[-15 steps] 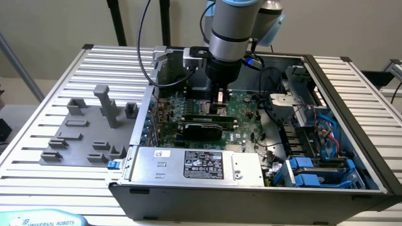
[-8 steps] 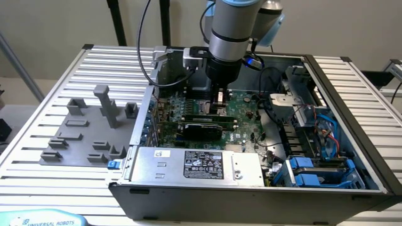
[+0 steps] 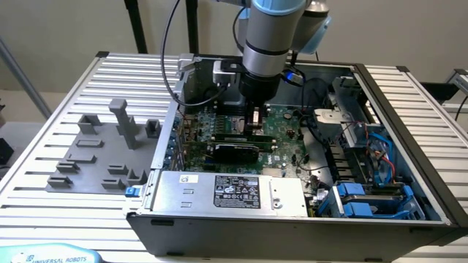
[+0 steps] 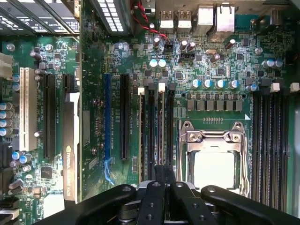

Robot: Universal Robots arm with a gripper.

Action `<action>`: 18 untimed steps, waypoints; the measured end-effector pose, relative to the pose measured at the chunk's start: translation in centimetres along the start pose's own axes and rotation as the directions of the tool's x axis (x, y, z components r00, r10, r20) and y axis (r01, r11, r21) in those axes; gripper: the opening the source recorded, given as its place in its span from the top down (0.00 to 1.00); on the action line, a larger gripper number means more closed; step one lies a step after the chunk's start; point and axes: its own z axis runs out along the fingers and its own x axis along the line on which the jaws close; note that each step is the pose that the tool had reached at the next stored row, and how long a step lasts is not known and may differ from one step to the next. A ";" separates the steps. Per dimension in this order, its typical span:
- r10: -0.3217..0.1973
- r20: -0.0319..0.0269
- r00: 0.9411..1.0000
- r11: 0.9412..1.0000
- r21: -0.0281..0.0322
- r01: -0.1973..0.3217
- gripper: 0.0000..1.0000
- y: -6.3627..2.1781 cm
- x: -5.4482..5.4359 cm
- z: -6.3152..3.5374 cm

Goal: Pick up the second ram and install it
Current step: 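Press down the second ram until it locks into place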

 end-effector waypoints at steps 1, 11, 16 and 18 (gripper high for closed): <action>0.000 0.000 1.000 1.000 0.001 0.000 0.89 -0.01 0.0 0.18; 0.000 0.000 1.000 1.000 0.005 0.000 0.89 0.05 0.0 -0.25; 0.000 0.000 1.000 1.000 0.005 0.000 0.89 0.09 0.0 -1.46; 0.000 0.000 1.000 1.000 0.005 0.000 0.89 0.09 0.0 -1.46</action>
